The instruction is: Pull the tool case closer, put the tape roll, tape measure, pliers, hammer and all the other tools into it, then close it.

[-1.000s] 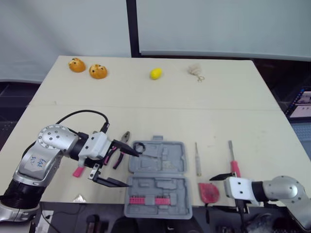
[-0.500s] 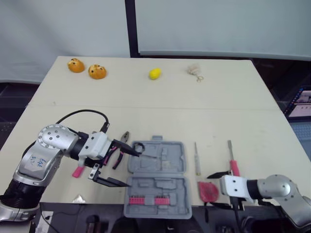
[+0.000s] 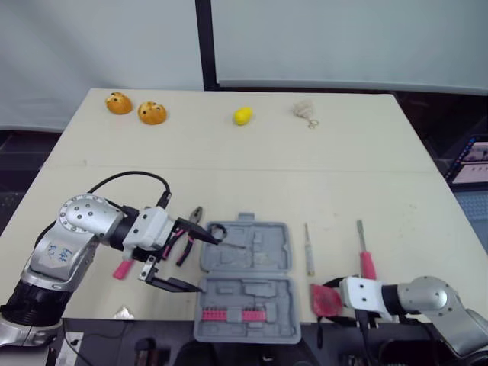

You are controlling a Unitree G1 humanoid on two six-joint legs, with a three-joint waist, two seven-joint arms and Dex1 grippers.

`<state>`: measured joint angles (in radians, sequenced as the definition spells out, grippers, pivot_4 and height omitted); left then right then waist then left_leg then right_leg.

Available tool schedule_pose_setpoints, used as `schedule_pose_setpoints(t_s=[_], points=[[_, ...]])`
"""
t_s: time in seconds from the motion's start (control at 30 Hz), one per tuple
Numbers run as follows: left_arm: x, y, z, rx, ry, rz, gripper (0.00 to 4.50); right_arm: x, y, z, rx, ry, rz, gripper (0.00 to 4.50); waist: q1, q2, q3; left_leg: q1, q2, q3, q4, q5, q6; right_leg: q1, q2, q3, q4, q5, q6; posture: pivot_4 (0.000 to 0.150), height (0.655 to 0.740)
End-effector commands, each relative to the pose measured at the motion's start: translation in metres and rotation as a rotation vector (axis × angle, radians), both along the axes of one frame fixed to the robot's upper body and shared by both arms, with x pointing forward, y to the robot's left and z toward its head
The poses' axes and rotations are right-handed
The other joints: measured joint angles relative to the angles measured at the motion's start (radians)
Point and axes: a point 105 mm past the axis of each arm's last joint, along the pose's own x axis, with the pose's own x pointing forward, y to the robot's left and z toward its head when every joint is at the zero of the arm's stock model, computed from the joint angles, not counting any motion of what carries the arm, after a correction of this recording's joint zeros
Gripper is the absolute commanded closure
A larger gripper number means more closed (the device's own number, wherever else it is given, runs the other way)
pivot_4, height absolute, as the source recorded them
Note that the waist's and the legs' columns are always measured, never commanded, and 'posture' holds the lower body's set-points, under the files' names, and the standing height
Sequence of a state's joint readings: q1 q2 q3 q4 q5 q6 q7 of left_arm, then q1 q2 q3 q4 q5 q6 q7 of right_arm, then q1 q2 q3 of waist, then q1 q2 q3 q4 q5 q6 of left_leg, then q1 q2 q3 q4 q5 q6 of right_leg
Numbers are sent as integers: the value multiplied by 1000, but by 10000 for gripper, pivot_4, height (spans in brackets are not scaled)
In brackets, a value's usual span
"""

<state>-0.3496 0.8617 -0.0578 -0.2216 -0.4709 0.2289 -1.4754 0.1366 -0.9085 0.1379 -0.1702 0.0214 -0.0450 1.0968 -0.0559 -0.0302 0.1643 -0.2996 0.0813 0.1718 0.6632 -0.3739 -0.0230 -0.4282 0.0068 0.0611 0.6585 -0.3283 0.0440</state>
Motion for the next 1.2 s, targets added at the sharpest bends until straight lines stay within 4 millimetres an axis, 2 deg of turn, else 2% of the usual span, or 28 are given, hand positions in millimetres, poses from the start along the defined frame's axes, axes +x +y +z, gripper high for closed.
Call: schedule_pose_setpoints(t_s=[0.03, 0.2, 0.33, 0.4, 0.47, 0.67, 0.77, 1.0, 1.2], points=[[6, 0, 4, -10, -35, 11, 0, 3, 9, 33, 42, -54, -2, 15916, 0, 0, 0, 0, 0, 0, 0, 0, 0, 0, 0, 0, 0, 0, 0, 1500, 7400], [16, 1, 6, -67, 15, 85, 0, 0, 39, 85, 118, 92, -32, 15916, -4, 1, 0, 0, 0, -1, 1, 0, -1, 0, 0, 0, 1, 0, 0, 1500, 7400], [19, -2, 3, -83, 26, 94, 0, 11, 57, 104, 79, 179, -29, 15916, -4, 0, 0, 0, 1, -3, 1, -1, -1, 0, 0, -1, 1, 0, -1, 1500, 7400], [21, -2, -2, -75, 18, 89, 0, 24, 69, 111, 70, 191, -22, 15916, -3, 0, 0, -2, 1, -3, 1, -1, -1, -2, 0, -1, 1, 0, -1, 1500, 7400], [24, -1, -7, -68, 3, 91, 0, 43, 79, 110, 27, 165, -35, 15916, -3, 1, 0, -3, 1, -3, 1, -1, -1, -3, 0, -1, 1, -1, -2, 1500, 7400], [37, 0, -11, -63, -43, 105, 0, 77, 91, 95, -96, 146, -72, 15916, -1, 1, 0, -10, 1, 0, 3, -1, -1, -11, -1, -1, 3, 0, -2, 1500, 7400], [40, 3, -14, -50, -63, 109, 0, 86, 93, 91, -141, 128, -80, 15916, -4, 2, -1, -16, 1, 1, 6, 0, -1, -17, -1, -1, 5, 0, -1, 1500, 7400], [44, 4, -16, -50, -82, 118, 0, 110, 99, 82, -205, 66, -72, 15916, -13, 3, -1, -16, 1, 1, 7, 0, -1, -18, 0, -2, 7, 0, -2, 1500, 7400], [45, 3, -15, -52, -97, 119, 0, 120, 110, 77, -233, 34, -29, 15916, -28, 3, -1, -17, 1, 1, 8, 0, -1, -18, -1, -2, 8, 0, -2, 1500, 7400]])
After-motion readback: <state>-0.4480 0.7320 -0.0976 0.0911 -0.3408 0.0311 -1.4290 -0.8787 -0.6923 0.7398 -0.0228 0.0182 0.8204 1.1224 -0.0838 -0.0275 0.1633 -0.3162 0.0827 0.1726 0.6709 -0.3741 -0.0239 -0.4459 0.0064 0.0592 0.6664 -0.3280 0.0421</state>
